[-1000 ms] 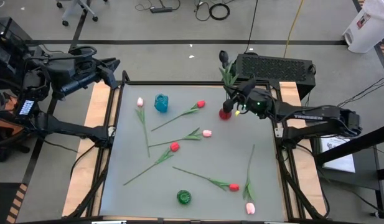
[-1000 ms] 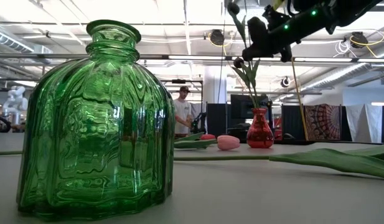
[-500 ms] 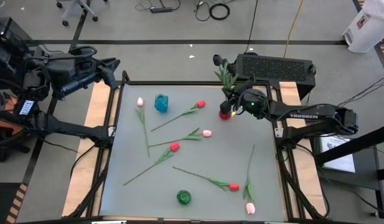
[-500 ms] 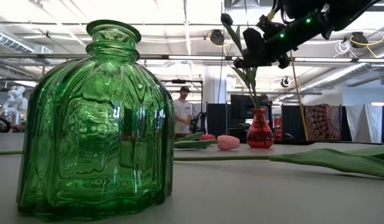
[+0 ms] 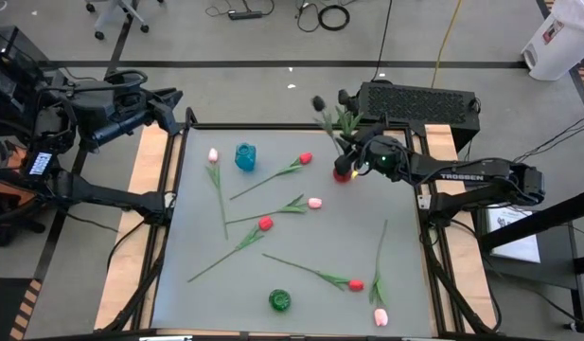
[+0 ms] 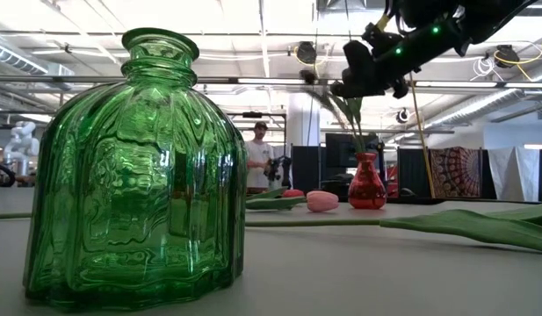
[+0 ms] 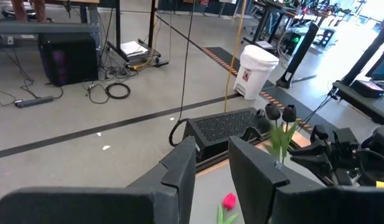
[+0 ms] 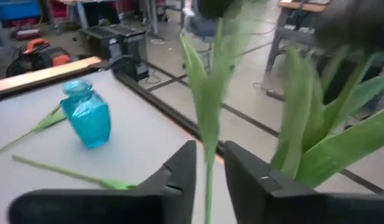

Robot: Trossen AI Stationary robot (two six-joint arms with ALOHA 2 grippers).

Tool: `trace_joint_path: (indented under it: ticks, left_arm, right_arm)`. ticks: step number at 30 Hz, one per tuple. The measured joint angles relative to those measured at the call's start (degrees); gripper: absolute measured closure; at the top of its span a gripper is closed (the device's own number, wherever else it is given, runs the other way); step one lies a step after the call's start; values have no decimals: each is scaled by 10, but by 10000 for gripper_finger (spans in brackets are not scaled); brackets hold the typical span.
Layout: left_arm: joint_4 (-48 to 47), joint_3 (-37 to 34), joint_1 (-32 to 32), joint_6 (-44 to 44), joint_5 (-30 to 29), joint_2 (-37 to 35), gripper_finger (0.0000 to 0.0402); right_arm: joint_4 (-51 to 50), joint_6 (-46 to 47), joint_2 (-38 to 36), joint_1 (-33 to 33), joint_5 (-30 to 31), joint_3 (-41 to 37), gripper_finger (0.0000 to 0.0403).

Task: Sort flowers into vase by color
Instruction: Put the black tulip into the red vase, then put the bottom orange tulip into the blue vase

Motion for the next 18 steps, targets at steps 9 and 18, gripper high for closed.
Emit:
trace_joint_path:
  ticks: [9, 18]
  left_arm:
    - [0, 0, 0, -1, 0, 0, 299]
    - [0, 0, 0, -1, 6, 0, 299]
  right_arm:
    - [-63, 27, -31, 5, -26, 0, 228]
    - [-82, 26, -114, 37, -27, 0, 193]
